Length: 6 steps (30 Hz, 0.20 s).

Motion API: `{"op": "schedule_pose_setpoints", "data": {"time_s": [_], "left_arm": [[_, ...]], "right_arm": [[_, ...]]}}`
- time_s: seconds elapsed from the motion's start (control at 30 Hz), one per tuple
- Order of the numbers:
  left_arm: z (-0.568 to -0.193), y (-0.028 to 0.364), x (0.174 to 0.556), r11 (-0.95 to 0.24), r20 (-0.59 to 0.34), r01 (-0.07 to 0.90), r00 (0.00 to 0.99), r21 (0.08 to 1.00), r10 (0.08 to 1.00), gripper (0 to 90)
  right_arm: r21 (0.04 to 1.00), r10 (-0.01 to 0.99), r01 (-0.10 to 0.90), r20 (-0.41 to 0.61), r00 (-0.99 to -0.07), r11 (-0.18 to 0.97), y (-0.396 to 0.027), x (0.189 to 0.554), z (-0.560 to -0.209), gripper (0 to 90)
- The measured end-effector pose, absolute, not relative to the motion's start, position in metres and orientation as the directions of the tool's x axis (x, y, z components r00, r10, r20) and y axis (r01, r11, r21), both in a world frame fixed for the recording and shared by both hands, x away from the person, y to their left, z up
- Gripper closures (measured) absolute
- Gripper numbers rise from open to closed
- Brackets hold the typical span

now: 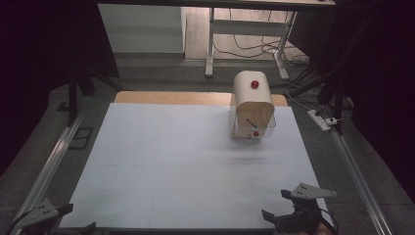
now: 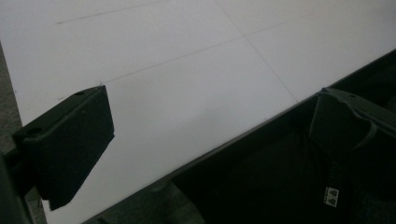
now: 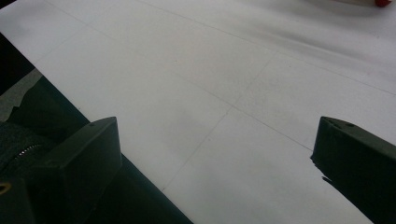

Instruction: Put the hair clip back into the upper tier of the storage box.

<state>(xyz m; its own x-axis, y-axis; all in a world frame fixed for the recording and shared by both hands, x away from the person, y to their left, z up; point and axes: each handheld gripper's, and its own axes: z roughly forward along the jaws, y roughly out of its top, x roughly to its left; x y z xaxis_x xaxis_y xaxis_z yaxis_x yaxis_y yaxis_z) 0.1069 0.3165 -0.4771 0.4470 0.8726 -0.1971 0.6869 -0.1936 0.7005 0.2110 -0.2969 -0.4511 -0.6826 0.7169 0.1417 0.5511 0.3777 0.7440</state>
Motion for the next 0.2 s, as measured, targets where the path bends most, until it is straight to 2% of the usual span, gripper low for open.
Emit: {"op": "schedule_pose_setpoints", "data": {"time_s": [0.2], "left_arm": [[-0.4773,0.3178,0.1079,-0.185,-0.213,0.695,0.445,0.695,0.87,0.0]], "right_arm": [[0.741,0.716,0.55,0.136,-0.685,0.385,-0.2962,0.2112,-0.4515,1.1]]}}
